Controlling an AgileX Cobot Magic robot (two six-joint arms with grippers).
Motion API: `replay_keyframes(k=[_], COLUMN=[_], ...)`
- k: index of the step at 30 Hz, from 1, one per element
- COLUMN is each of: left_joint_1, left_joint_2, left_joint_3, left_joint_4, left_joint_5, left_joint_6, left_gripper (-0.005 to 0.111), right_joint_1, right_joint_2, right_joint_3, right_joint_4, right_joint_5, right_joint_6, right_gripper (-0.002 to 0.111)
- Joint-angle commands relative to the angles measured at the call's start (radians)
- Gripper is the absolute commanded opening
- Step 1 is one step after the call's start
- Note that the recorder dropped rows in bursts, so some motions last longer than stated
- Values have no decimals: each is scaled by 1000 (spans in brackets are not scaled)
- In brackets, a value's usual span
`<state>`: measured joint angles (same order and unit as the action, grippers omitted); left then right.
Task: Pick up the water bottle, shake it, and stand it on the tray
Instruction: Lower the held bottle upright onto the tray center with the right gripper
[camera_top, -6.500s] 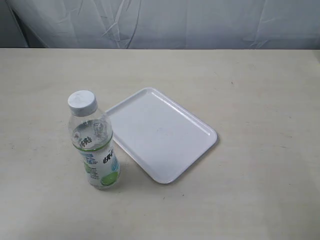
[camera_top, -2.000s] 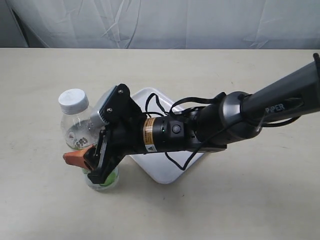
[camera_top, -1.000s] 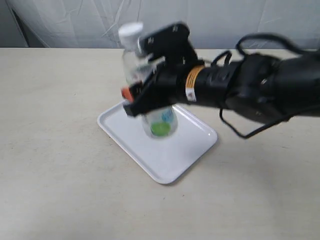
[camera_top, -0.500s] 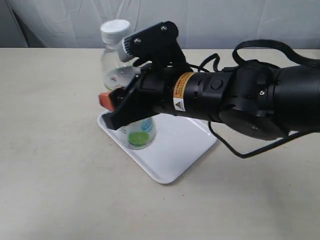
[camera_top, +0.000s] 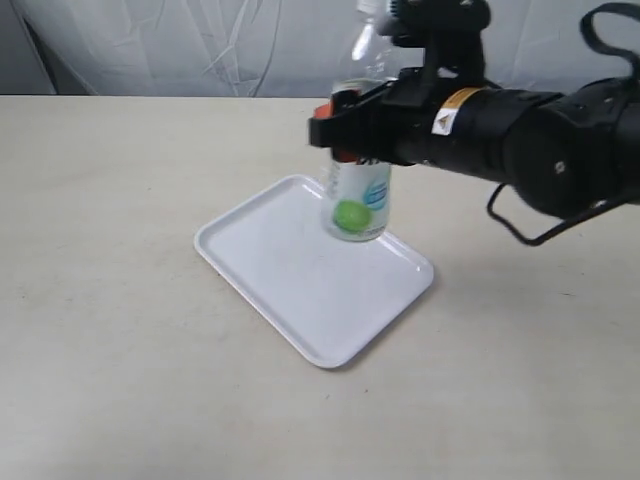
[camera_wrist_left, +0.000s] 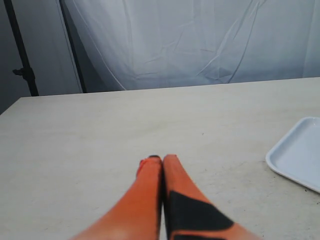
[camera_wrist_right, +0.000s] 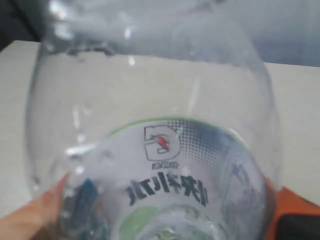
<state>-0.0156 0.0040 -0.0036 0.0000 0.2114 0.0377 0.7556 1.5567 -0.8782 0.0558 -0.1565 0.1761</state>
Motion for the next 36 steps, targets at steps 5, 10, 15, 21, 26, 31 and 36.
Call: replay_keyframes(k=[5, 10, 15, 21, 26, 31, 36], left_joint_1=[-6, -6, -6, -6, -6, -6, -6], left_joint_2=[-4, -4, -4, -4, -4, -4, -4], left_joint_3=[4, 4, 4, 4, 4, 4, 4], left_joint_4=[0, 0, 0, 0, 0, 0, 0], left_joint_5=[-9, -9, -9, -9, -9, -9, -9], left_joint_6=[-2, -2, -2, -2, -2, -2, -2], left_gripper=[0, 0, 0, 0, 0, 0, 0], right_joint_1=[234, 67, -27, 14, 78, 117, 119], right_joint_2=[4, 2, -16, -27, 18, 111, 222], right_joint_3=[-5, -5, -5, -5, -5, -3, -3], right_joint_4=[-23, 364, 454, 449, 443, 317, 215], right_joint_5=[-135, -31, -16, -71, -213, -418, -622], right_joint_6=[-235, -590, -622, -622, -598, -456, -273], right_gripper=[-1, -1, -1, -1, -1, -1, -1])
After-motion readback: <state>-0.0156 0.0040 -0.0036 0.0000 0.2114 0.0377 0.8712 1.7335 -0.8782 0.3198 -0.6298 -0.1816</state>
